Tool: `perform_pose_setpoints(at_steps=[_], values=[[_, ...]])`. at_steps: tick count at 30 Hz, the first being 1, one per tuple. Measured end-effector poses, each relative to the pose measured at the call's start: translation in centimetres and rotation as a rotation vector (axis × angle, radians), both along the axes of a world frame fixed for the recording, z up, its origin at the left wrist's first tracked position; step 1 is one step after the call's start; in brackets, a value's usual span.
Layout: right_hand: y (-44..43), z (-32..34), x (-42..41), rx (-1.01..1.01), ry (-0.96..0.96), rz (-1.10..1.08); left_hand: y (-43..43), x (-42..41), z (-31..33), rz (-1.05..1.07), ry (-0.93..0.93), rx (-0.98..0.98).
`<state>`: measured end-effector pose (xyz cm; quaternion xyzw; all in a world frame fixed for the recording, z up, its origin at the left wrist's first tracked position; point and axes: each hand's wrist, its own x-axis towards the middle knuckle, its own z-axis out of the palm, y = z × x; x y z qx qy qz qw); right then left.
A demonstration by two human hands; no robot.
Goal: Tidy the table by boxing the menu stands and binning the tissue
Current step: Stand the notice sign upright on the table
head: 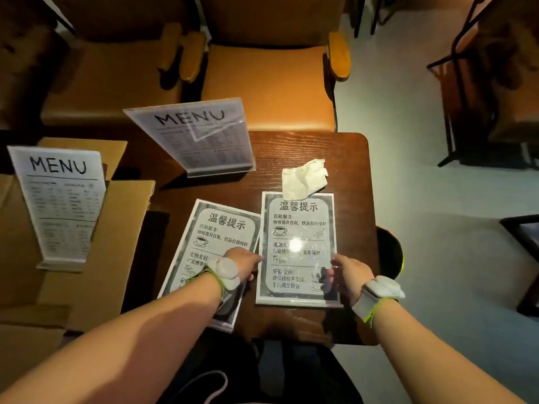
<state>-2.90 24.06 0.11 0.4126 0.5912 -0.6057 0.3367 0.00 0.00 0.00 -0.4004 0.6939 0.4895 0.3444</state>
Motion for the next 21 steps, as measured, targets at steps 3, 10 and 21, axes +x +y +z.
perform_pose_setpoints(at_steps=[3, 10, 21], values=[[0.1, -0.7, -1.0, 0.078, -0.014, 0.020, 0.3, -0.6, -0.7, -0.013, -0.002, -0.016], [0.8, -3.4, -2.2, 0.242, -0.003, 0.213, 1.1, -0.7, -3.2, 0.036, -0.098, -0.017], [1.5, -5.2, -0.9, 0.178, -0.053, 0.280, 3.5, -1.0, -3.5, 0.088, -0.178, 0.123]])
